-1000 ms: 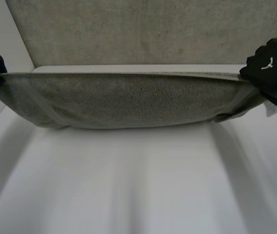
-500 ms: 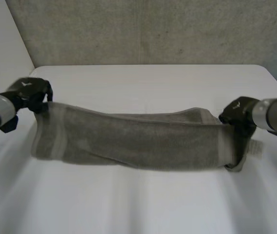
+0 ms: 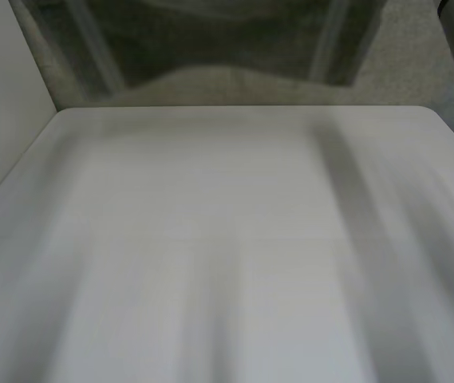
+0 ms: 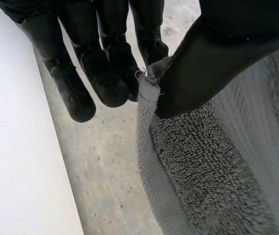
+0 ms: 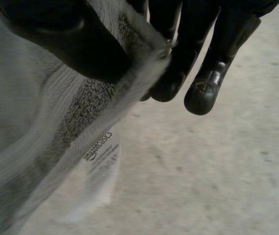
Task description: Fold the towel.
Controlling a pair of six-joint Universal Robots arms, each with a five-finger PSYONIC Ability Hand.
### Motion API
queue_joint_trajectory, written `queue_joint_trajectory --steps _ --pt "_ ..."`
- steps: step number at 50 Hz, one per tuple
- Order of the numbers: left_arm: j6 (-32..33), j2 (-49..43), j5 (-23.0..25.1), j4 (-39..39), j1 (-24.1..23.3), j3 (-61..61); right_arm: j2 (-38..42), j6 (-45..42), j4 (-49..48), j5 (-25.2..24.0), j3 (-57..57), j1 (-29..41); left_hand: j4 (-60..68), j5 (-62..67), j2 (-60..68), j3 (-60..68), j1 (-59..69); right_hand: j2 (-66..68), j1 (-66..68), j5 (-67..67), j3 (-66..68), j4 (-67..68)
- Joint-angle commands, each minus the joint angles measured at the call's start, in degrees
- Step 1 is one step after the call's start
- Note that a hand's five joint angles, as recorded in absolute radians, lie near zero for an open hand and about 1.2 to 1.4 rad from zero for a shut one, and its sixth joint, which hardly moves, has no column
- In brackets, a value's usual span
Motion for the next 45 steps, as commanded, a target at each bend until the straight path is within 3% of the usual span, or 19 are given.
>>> queue_joint_trajectory --steps 1,5,10,17,22,24,27,33,40,45 --pt "0.13 0.12 1.62 -0.21 1.2 -9.4 -0.04 -0.61 4.44 -8.4 6.04 -0.44 0.19 1.19 0.49 0.49 2.22 2.95 4.0 0.61 2.8 3.22" --pt "0.21 -0.23 4.33 0.14 4.44 -17.19 0.84 -1.04 4.44 -10.25 8.07 -1.58 0.19 1.19 0.49 0.49 2.22 2.95 4.0 0.61 2.8 3.22" --pt "0.3 -0.93 8.03 0.49 5.24 -25.19 3.39 -3.59 4.97 -13.07 13.08 -2.2 0.19 1.19 0.49 0.49 2.22 2.95 4.0 0.61 2.8 3.22" --pt "1.44 -3.48 12.34 4.62 5.33 -36.29 5.32 -13.06 3.48 -14.56 31.75 -2.38 0.19 1.19 0.49 0.49 2.22 2.95 4.0 0.61 2.8 3.22" --pt "7.33 -4.8 15.68 7.52 5.33 -42.8 5.76 -19.57 -1.43 -14.3 43.27 -2.46 0.19 1.19 0.49 0.49 2.22 2.95 4.0 0.61 2.8 3.22" --pt "12.75 -4.62 17.35 7.26 5.59 -46.03 4.8 -20.64 -2.86 -14.12 46.74 -2.55 0.19 1.19 0.49 0.49 2.22 2.95 4.0 0.61 2.8 3.22" --pt "16.46 -2.96 18.66 7.26 7.17 -49.02 0.32 -20.73 -4.35 -13.95 52.8 -2.38 0.19 1.19 0.49 0.49 2.22 2.95 4.0 0.61 2.8 3.22" --pt "16.82 2.85 20.08 7.08 9.46 -51.76 -14.07 -18.72 -4.88 -13.94 63.15 -2.46 0.19 1.19 0.49 0.49 2.22 2.95 4.0 0.61 2.8 3.22" --pt "10.95 13.2 20.34 2.61 11.57 -55.71 -23.68 -10.89 -4.44 -13.42 68.18 -3.69 0.19 1.19 0.49 0.49 2.22 2.95 4.0 0.61 2.8 3.22" --pt "5.59 21.45 21.56 -0.03 12.97 -59.74 -34.64 -6.06 -1.11 -13.15 71.34 -8.87 0.19 1.19 0.49 0.49 2.22 2.95 4.0 0.61 2.8 3.22"
